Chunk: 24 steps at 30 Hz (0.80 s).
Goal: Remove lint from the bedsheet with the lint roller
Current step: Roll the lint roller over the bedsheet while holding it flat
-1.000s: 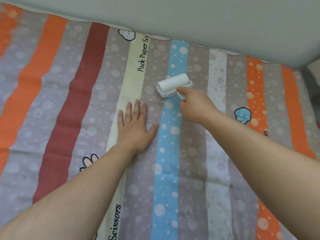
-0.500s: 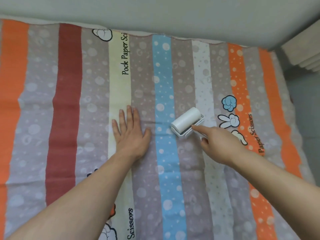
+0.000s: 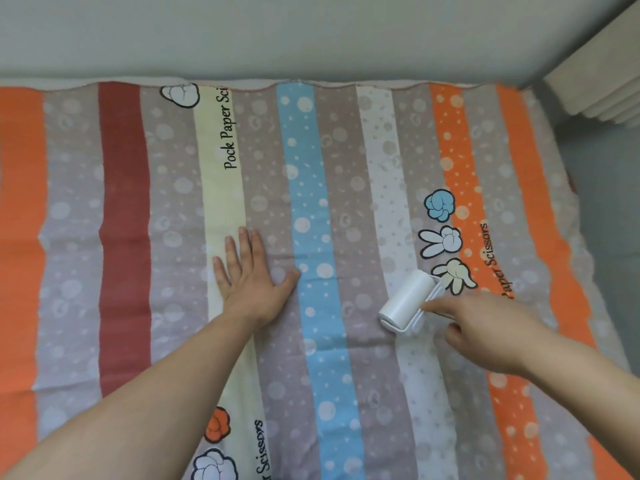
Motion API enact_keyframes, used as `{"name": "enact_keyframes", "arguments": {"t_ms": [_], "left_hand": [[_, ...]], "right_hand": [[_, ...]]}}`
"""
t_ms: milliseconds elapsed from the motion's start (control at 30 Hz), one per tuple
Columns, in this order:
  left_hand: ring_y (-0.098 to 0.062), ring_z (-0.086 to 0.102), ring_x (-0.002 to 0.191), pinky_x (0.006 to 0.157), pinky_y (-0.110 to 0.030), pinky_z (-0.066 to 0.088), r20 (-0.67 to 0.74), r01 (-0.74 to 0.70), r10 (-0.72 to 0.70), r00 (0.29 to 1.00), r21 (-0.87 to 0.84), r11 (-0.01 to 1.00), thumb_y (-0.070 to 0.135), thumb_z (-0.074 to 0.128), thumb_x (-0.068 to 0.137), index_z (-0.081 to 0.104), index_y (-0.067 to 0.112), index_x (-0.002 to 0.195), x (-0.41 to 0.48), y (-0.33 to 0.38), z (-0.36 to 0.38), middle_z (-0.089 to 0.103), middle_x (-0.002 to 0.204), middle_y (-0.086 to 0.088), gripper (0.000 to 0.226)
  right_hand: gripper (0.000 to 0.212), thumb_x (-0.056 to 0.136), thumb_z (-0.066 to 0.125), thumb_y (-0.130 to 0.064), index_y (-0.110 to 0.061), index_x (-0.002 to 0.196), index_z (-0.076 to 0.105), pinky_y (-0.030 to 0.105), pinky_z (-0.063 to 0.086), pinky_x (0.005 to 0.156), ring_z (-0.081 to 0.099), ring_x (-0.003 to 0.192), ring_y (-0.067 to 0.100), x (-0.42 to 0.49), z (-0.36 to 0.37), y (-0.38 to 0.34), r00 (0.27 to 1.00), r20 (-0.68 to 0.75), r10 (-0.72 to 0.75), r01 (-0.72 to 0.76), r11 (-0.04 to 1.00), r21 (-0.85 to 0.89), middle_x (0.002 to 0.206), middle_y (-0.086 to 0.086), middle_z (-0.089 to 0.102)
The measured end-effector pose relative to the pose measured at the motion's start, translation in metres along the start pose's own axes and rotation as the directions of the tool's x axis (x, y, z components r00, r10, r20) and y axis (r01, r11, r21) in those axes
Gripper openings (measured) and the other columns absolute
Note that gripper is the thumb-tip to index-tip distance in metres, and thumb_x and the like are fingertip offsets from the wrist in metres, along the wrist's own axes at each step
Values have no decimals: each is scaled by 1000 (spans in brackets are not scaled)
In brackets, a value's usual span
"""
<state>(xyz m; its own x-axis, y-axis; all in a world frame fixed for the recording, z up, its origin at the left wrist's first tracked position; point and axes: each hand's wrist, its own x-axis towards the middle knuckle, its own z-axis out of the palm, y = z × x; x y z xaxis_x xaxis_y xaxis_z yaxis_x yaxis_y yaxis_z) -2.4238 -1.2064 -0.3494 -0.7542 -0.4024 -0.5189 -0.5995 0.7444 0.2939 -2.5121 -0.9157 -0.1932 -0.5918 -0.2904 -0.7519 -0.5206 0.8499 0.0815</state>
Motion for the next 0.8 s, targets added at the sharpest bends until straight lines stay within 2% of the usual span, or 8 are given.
{"name": "enact_keyframes", "arguments": {"t_ms": [133,233,300,367,400,467,567,800], "left_hand": [[-21,-35,148,119,-49,-22,-22,-6,6,1000,14,1000,77,34,91,-25,23,157,1,-2,4,-34,163,4,104],[-20,-34,149,117,-46,-24,10,-42,42,999,-8,999,74,37,93,-24,24,157,0,-2,0,-34,163,6,102],[-19,-31,150,120,-45,-21,-26,-79,79,997,-19,997,65,40,96,-19,24,159,-2,-9,-5,-31,164,6,96],[-18,-26,152,122,-46,-16,-97,-104,104,990,13,995,58,42,99,-8,23,162,-7,-17,-13,-24,167,2,88],[-19,-24,153,123,-48,-14,-137,-84,88,987,29,996,58,43,98,-4,23,162,-8,-22,-16,-22,168,-1,87],[-23,-22,154,122,-52,-13,-172,0,8,985,50,999,64,44,95,1,27,162,-10,-32,-22,-19,169,-4,88],[-21,-27,152,120,-56,-16,-112,67,-55,992,106,992,77,37,90,-5,34,161,-3,-43,-28,-22,168,1,93],[-12,-38,146,115,-52,-28,-20,58,-58,998,-13,998,66,28,94,-8,42,159,7,-52,-24,-28,165,10,78]], "right_hand": [[54,88,40,-30,-63,130,38,21,48,73,57,104,4,-27,-20,21,994,105,-18,16,1000,22,132,-22,55],[48,86,45,-34,-74,113,38,12,44,67,52,80,-11,-35,-49,29,990,140,-12,4,998,61,122,-33,55],[49,89,46,-30,-67,121,42,10,40,54,52,60,-11,-26,-65,12,998,53,-29,21,988,151,95,-31,58],[52,92,44,-25,-58,132,42,15,35,45,53,54,-6,-1,-73,-16,990,-124,-69,101,956,275,95,-21,60],[54,92,43,-24,-53,137,41,19,36,48,53,57,-2,15,-73,-34,971,-223,-91,159,938,309,107,-16,63],[57,92,43,-21,-47,142,38,29,47,66,61,83,12,50,-70,-72,925,-361,-118,252,902,351,125,-2,62],[60,91,44,-17,-40,146,34,39,49,89,55,115,34,102,-68,-128,890,-435,-140,313,881,356,134,10,55],[59,90,42,-12,-31,145,34,36,43,83,55,114,35,142,-60,-165,906,-391,-161,297,901,317,128,15,53]]}}
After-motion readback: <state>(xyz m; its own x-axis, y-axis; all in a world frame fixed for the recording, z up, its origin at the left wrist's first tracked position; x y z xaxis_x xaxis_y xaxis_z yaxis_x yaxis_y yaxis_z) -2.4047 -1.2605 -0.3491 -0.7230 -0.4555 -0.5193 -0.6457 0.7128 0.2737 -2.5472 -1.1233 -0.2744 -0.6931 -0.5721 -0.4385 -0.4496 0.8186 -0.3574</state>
